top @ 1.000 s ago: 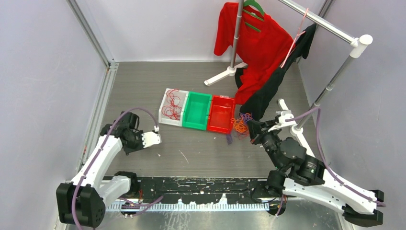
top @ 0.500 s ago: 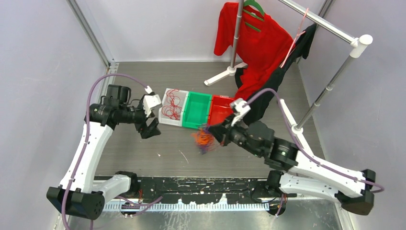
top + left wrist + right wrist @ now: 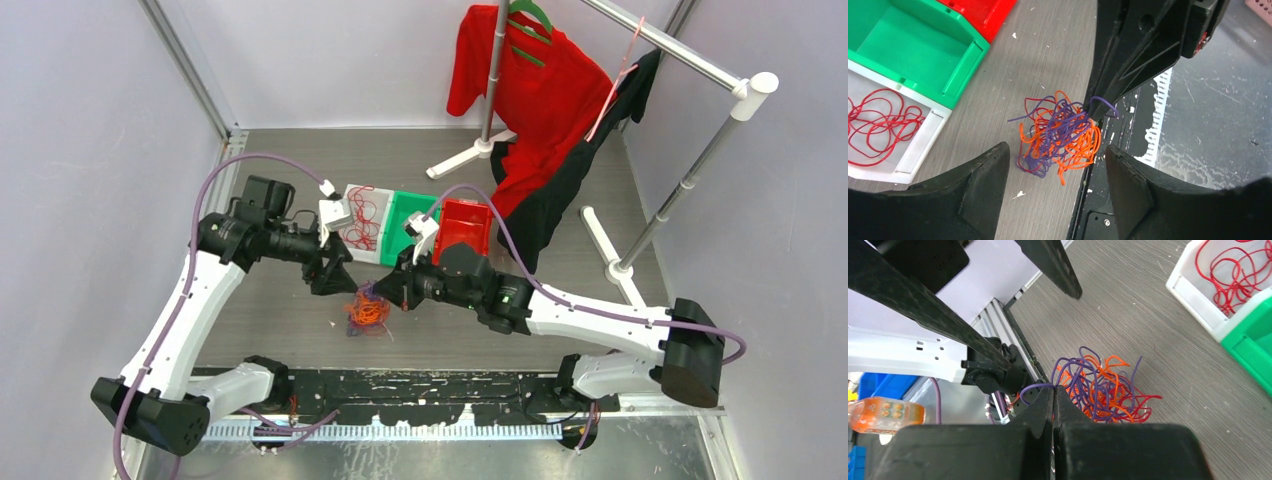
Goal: Untangle the cables
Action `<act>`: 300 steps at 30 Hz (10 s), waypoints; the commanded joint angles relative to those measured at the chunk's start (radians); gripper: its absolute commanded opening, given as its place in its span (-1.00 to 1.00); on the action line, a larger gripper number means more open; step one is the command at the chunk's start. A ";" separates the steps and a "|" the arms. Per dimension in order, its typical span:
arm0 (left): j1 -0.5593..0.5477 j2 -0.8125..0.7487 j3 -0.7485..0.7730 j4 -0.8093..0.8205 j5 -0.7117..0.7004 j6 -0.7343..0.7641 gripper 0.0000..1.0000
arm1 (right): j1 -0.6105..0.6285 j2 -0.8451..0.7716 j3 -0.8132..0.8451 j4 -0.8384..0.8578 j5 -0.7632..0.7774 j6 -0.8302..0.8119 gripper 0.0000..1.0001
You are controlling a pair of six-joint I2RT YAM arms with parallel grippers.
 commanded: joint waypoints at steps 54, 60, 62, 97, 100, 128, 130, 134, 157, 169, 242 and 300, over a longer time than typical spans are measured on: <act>-0.057 -0.328 -0.195 0.338 -0.129 -0.183 -1.00 | 0.105 -0.153 -0.163 0.271 0.299 -0.031 0.32; -0.057 -0.326 -0.185 0.324 -0.123 -0.203 -1.00 | 0.121 -0.076 -0.109 0.279 0.299 -0.080 0.30; -0.057 -0.329 -0.181 0.311 -0.116 -0.192 -1.00 | 0.120 -0.062 -0.100 0.282 0.340 -0.091 0.25; -0.057 -0.291 -0.070 0.211 0.068 -0.177 -1.00 | 0.131 0.248 -0.008 0.646 0.622 -0.150 0.24; -0.057 -0.280 -0.056 0.179 0.083 -0.159 -1.00 | 0.133 0.291 0.007 0.732 0.558 -0.157 0.24; -0.059 -0.343 0.096 -0.073 0.088 0.045 -1.00 | 0.039 -0.069 -0.361 0.759 1.199 -0.251 -0.43; -0.059 -0.349 0.094 -0.096 0.079 0.072 -1.00 | 0.030 -0.119 -0.368 0.719 1.222 -0.250 -0.46; -0.059 -0.360 0.082 -0.109 0.076 0.091 -1.00 | 0.013 -0.177 -0.385 0.696 1.173 -0.232 -0.48; -0.059 -0.402 0.056 0.404 -0.087 -0.160 -1.00 | 0.242 0.130 -0.183 0.570 0.287 -0.326 0.38; -0.059 -0.314 0.227 0.465 -0.068 -0.210 -1.00 | 0.242 0.349 0.010 0.514 0.345 -0.323 0.33; -0.059 -0.281 -0.155 -0.005 -0.242 0.077 0.99 | -0.352 -0.011 0.056 -0.157 0.480 -0.127 -0.88; -0.059 -0.060 -0.554 0.212 -0.404 0.216 -0.15 | 0.141 0.106 -0.274 0.384 0.508 -0.052 0.39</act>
